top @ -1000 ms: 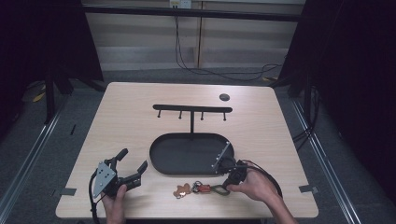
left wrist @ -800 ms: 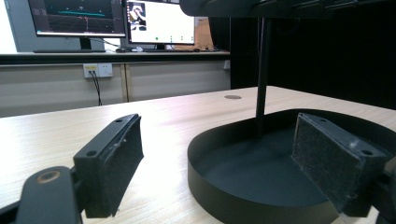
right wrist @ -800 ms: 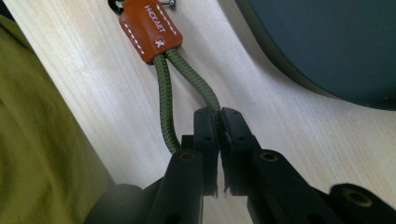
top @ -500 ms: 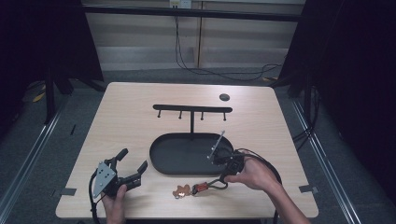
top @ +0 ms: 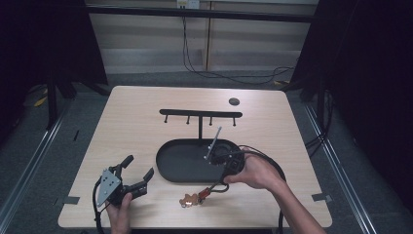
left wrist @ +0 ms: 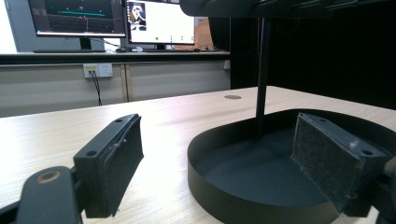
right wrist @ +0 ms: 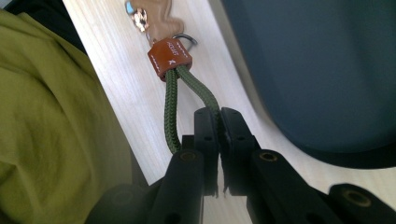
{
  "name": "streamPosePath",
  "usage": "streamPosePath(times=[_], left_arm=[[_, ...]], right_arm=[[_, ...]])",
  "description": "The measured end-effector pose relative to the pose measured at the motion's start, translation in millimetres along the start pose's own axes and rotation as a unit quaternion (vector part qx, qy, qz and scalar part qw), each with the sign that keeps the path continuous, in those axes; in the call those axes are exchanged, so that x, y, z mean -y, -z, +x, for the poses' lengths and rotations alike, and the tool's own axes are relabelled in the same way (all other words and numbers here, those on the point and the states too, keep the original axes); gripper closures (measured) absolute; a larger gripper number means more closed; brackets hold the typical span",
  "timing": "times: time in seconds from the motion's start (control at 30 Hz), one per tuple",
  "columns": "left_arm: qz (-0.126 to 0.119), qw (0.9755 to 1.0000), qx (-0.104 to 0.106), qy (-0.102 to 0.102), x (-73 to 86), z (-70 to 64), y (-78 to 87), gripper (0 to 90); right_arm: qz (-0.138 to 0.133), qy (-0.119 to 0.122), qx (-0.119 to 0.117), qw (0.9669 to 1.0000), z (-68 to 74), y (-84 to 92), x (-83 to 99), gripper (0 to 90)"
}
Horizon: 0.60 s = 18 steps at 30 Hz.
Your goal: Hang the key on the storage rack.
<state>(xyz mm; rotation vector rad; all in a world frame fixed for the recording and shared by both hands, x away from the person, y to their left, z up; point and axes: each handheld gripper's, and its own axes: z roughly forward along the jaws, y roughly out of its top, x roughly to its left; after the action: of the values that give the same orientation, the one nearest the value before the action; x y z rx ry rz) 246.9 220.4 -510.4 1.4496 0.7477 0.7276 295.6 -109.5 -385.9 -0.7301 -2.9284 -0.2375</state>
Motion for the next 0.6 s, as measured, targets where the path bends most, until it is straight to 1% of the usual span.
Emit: streamPosePath(times=[0.03, 0.1, 0.13, 0.17, 0.2, 0.23, 0.3, 0.53, 0.6], left_arm=[[0.000, 1.0000, 0.000, 0.000, 0.0, 0.0, 0.0, 16.0], [0.000, 1.0000, 0.000, 0.000, 0.0, 0.0, 0.0, 16.0], [0.000, 1.0000, 0.000, 0.000, 0.0, 0.0, 0.0, 15.9], [0.000, 1.0000, 0.002, 0.001, 0.1, -0.1, -0.1, 16.0], [0.000, 1.0000, 0.002, 0.001, 0.1, -0.1, -0.1, 16.0], [0.000, 1.0000, 0.002, 0.001, 0.0, -0.1, -0.1, 15.9], [0.000, 1.0000, 0.002, 0.001, 0.1, -0.1, -0.1, 15.9], [0.000, 1.0000, 0.002, 0.001, 0.1, -0.2, -0.1, 15.9], [0.000, 1.0000, 0.000, 0.000, 0.0, 0.0, 0.0, 16.0]], right_arm=[[-0.002, 0.003, 0.004, 1.0000, 0.0, 7.0, -4.4, 86.5], [-0.003, 0.004, 0.006, 1.0000, 0.4, 10.5, -6.4, 86.5], [-0.006, 0.007, 0.002, 1.0000, 0.2, 18.0, -10.4, 86.5], [-0.005, 0.009, 0.003, 0.9999, 0.6, 21.0, -12.3, 86.5], [-0.005, 0.009, 0.003, 0.9999, 0.6, 21.0, -12.3, 86.5], [-0.005, 0.017, 0.007, 0.9998, 1.7, 26.0, -16.3, 86.6], [-0.002, 0.022, 0.005, 0.9998, 3.7, 30.7, -20.1, 86.6], [-0.005, 0.026, 0.007, 0.9996, 6.1, 43.0, -28.3, 86.5], [-0.006, 0.031, 0.006, 0.9995, 7.4, 46.8, -30.0, 86.6]])
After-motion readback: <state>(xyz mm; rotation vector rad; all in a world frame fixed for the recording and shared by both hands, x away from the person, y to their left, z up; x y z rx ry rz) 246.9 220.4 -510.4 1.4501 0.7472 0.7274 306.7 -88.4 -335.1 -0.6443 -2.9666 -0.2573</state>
